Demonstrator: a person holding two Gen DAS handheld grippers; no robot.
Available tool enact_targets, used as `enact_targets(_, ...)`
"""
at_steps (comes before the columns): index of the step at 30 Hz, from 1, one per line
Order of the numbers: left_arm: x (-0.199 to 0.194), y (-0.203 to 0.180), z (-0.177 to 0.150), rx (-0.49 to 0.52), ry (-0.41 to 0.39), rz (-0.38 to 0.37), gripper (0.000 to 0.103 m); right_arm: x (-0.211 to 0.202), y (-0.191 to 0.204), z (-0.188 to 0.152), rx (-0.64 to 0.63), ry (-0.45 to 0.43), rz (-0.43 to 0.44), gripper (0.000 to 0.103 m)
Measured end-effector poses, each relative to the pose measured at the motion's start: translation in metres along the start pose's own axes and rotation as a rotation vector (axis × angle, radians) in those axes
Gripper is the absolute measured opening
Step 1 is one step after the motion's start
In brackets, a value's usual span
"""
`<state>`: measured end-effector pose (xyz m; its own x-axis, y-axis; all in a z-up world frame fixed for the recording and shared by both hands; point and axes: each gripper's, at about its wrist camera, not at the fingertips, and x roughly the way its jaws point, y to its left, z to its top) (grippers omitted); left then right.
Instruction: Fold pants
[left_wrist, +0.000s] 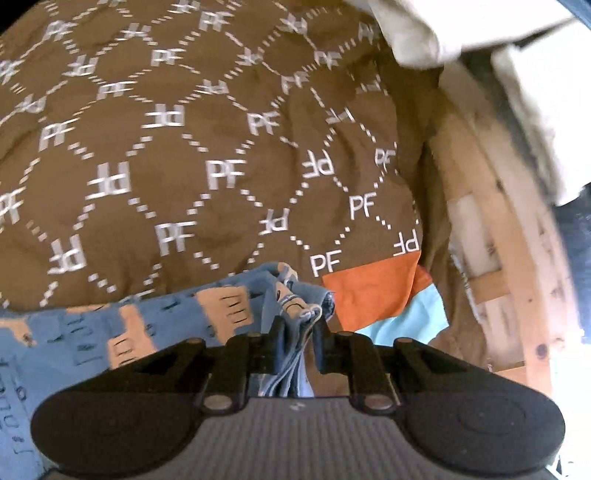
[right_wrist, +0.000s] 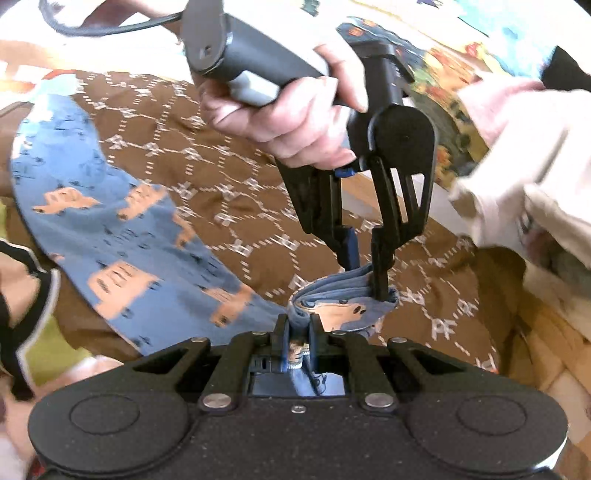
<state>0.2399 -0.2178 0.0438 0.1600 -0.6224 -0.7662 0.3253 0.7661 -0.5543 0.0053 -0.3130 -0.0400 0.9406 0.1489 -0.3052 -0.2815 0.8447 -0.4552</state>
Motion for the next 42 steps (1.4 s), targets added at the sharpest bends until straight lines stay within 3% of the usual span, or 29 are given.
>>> enact_targets(5, -0.029, 0.052, -0.021, -0.064, -0.069, -0.044, 0.017, 0.0, 0.026, 0.016, -0.027, -0.018, 0.104, 0.008)
enact_targets(12, -0.032, 0.119, -0.047, -0.151, -0.082, 0.007, 0.018, 0.013, 0.061, 0.018, -0.101, 0.026, 0.24, 0.007)
enact_targets(15, -0.029, 0.14, -0.053, -0.194, -0.075, 0.012, 0.026, 0.012, 0.062, 0.018, -0.1, 0.028, 0.237, 0.017)
enact_targets(17, -0.025, 0.148, -0.056, -0.208, -0.066, 0.021, 0.039, 0.01, 0.061, 0.018, -0.091, 0.027, 0.232, 0.023)
enact_targets(21, -0.027, 0.156, -0.058, -0.217, -0.07, 0.007, 0.054, 0.011, 0.062, 0.015, -0.117, 0.025, 0.222, 0.044)
enact_targets(23, -0.028, 0.156, -0.057, -0.223, -0.071, -0.003, 0.061, 0.013, 0.066, 0.015, -0.142, 0.023, 0.226, 0.045)
enact_targets(28, -0.029, 0.155, -0.052, -0.223, -0.075, 0.006, 0.066, 0.025, 0.066, 0.016, -0.12, 0.044, 0.224, 0.045)
enact_targets(32, -0.029, 0.152, -0.051, -0.222, -0.075, 0.014, 0.066, 0.035, 0.052, 0.02, 0.034, 0.074, 0.238, 0.04)
enact_targets(38, -0.027, 0.15, -0.051, -0.204, -0.072, 0.031, 0.066, 0.041, 0.048, 0.019, 0.1, 0.116, 0.264, 0.009)
enact_targets(42, -0.027, 0.147, -0.051, -0.193, -0.073, 0.038, 0.066, 0.033, 0.043, 0.022, 0.124, 0.105, 0.275, 0.006)
